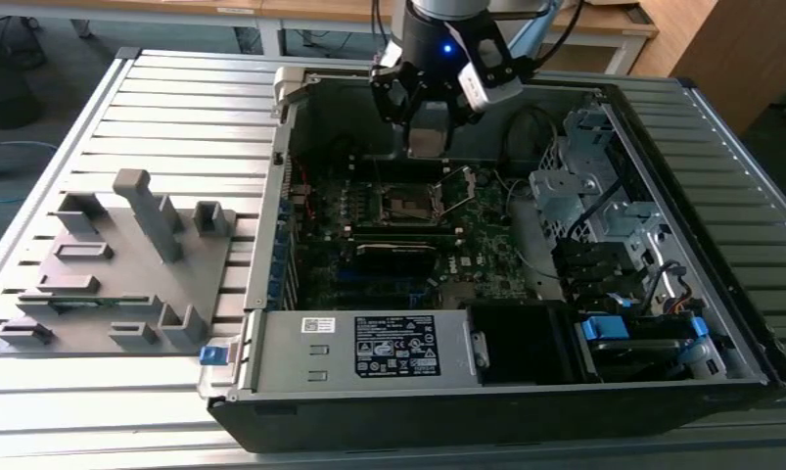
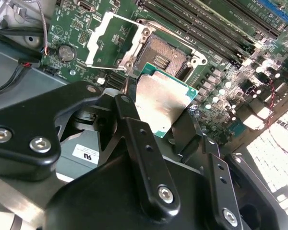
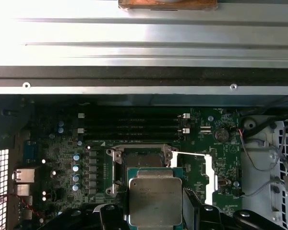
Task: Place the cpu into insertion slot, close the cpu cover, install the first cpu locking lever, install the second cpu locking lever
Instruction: 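Place the cpu into insertion slot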
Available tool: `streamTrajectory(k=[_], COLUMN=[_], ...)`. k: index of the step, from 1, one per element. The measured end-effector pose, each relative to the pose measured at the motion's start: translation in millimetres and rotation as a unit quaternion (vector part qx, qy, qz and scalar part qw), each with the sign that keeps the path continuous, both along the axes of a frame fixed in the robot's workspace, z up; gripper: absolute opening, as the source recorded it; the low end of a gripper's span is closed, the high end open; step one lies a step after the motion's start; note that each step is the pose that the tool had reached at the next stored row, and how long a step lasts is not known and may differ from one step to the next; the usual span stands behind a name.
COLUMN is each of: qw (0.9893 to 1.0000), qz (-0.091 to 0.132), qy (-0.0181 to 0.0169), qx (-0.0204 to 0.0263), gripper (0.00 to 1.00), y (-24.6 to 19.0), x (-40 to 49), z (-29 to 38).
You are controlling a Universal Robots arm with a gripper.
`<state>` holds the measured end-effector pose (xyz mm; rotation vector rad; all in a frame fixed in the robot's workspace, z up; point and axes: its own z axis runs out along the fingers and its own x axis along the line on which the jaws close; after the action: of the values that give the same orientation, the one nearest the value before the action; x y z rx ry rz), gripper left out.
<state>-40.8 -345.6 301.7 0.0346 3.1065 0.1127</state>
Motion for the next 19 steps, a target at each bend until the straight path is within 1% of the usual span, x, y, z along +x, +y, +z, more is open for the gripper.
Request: streamTrajectory(k=[4, 11, 15, 19], qw=[1.0, 1.0, 1.0, 1.0], qz=[0.0, 0.0, 0.001, 0.007], qy=[0.0, -0.0011, -0.0011, -0.0011], qx=[0.0, 0.0, 0.0001, 0.0002], gripper=[0.54, 0.54, 0.54, 0.54], y=[0.0, 0.0, 0.0, 0.0], x=[-1.7, -6.2, -6.4, -6.5], z=[-3.3, -15.1, -20.5, -25.6])
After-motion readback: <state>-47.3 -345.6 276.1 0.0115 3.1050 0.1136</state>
